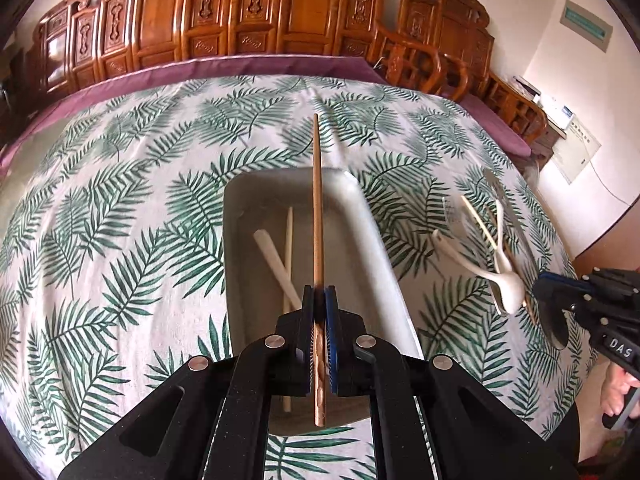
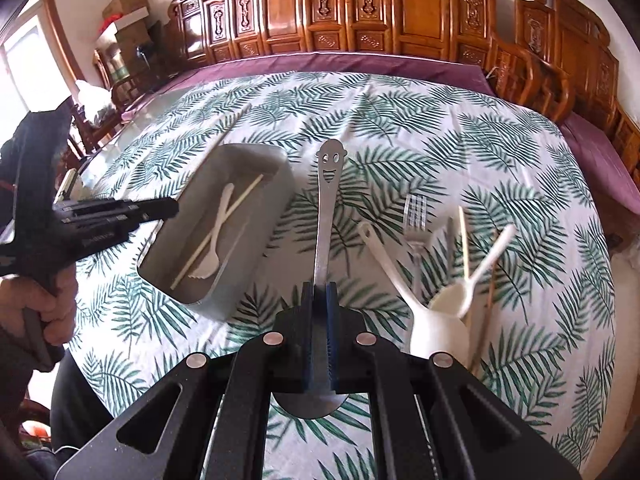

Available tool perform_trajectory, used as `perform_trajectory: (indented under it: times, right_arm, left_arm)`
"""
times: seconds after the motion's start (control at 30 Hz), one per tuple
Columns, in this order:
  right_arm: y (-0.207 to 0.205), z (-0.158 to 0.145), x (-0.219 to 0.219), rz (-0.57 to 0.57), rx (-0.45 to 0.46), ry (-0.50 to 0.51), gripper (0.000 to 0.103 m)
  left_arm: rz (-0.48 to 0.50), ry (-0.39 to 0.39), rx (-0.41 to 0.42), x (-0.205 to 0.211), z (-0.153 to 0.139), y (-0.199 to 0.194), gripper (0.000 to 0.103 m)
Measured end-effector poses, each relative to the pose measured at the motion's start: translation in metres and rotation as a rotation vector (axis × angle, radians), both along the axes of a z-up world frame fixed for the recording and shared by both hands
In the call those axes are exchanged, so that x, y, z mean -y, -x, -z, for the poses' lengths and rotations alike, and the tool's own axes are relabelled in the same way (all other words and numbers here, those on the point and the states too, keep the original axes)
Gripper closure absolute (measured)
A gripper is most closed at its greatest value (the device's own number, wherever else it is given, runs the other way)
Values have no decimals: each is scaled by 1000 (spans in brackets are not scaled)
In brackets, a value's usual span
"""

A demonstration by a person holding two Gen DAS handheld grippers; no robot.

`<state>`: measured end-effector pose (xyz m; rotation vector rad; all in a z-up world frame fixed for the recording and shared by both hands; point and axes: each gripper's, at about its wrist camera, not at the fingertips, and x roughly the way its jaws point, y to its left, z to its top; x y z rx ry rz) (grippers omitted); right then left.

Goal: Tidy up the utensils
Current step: 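Carry the chopstick into the grey tray with the left tool while the right tool carries the smiley spoon there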

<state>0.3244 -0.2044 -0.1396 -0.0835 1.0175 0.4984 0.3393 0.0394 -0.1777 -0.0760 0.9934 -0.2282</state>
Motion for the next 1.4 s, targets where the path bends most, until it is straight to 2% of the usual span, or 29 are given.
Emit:
perform_trajectory:
  times: [0.53, 1.0, 1.4]
  right_arm:
    - [-11, -4, -38, -53, 4, 4, 96]
    - [-26, 7, -92, -111, -14, -7, 96]
    - [-55, 40, -142, -124, -114, -24, 96]
  left_arm:
    - [-10, 19, -35, -5, 21, 1, 98]
    - [-45, -1, 37, -39, -9, 24, 98]
    - [-81, -17, 76, -67, -25, 34, 98]
